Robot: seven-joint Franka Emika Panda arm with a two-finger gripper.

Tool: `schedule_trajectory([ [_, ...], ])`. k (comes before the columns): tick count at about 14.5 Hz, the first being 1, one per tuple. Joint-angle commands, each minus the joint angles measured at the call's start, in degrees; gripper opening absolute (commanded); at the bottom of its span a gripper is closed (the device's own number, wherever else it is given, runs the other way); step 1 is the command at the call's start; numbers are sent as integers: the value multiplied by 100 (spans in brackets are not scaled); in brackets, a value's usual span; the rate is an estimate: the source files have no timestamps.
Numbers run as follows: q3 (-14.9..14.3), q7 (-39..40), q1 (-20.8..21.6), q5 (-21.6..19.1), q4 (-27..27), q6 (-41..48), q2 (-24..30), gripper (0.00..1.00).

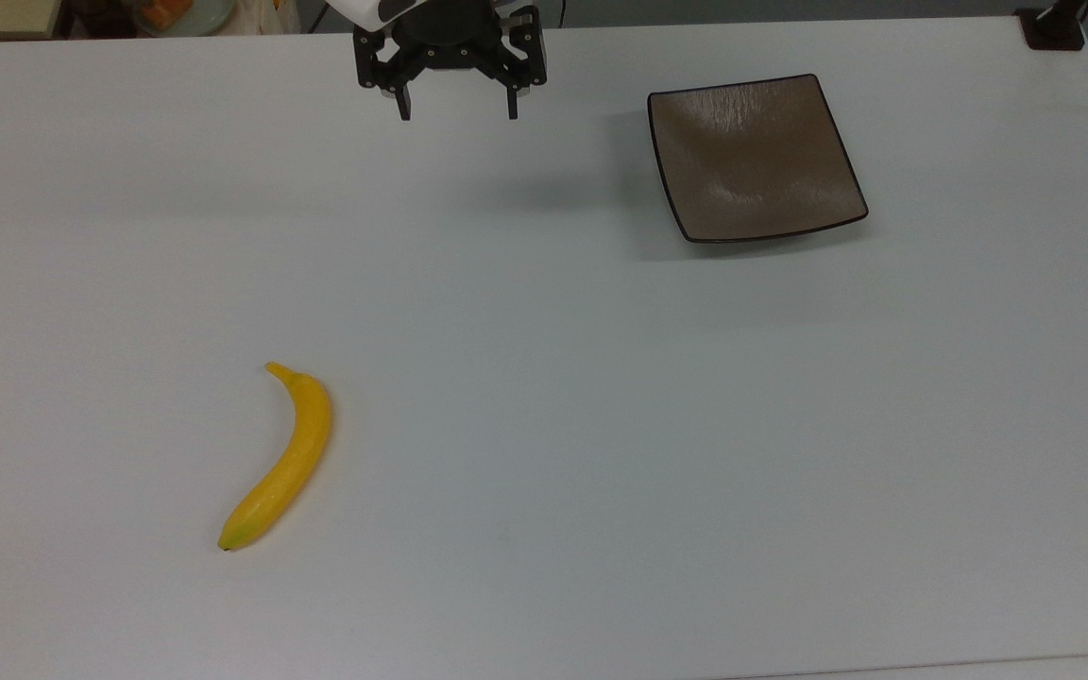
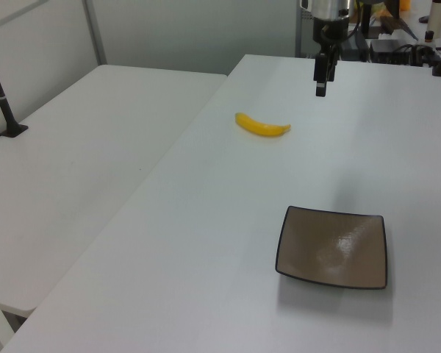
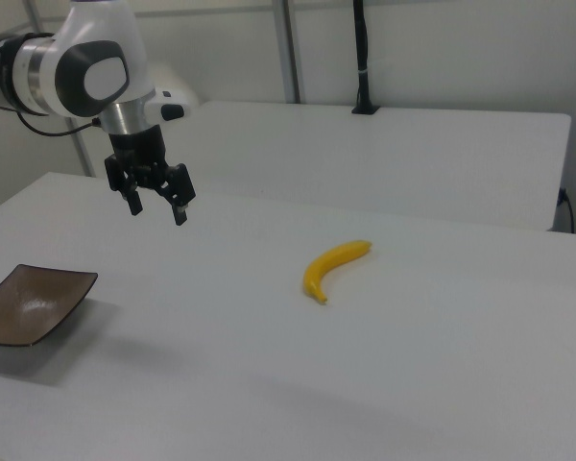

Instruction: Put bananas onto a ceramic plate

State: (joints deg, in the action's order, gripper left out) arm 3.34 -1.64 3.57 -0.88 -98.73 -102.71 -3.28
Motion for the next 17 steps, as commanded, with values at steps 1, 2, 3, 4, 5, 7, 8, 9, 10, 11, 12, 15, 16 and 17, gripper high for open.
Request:
schedule_trajectory([
  [1,-79,41,91,88,-234,-187,144,100],
  [2,-79,41,91,88,-234,-188,143,100],
  [3,-79,41,100,88,-234,-196,108,100],
  [4,-53,15,117,97,-234,-275,30,100],
  [5,-44,14,118,97,-234,-319,11,100],
  [7,-44,14,118,97,-243,-337,11,100],
  [8,-44,14,109,97,-234,-459,-15,100],
  [9,-44,14,109,88,-243,-738,-50,100],
  [10,-44,6,117,88,-260,-959,-76,100],
  [11,-44,6,118,97,-261,-996,-94,100],
  [12,-44,6,118,88,-287,-1031,-120,100],
  [15,-44,6,91,97,-278,-1223,-313,100],
  [16,-44,6,56,106,-269,-1468,-392,100],
  [17,-70,6,39,115,-269,-1767,-471,100],
])
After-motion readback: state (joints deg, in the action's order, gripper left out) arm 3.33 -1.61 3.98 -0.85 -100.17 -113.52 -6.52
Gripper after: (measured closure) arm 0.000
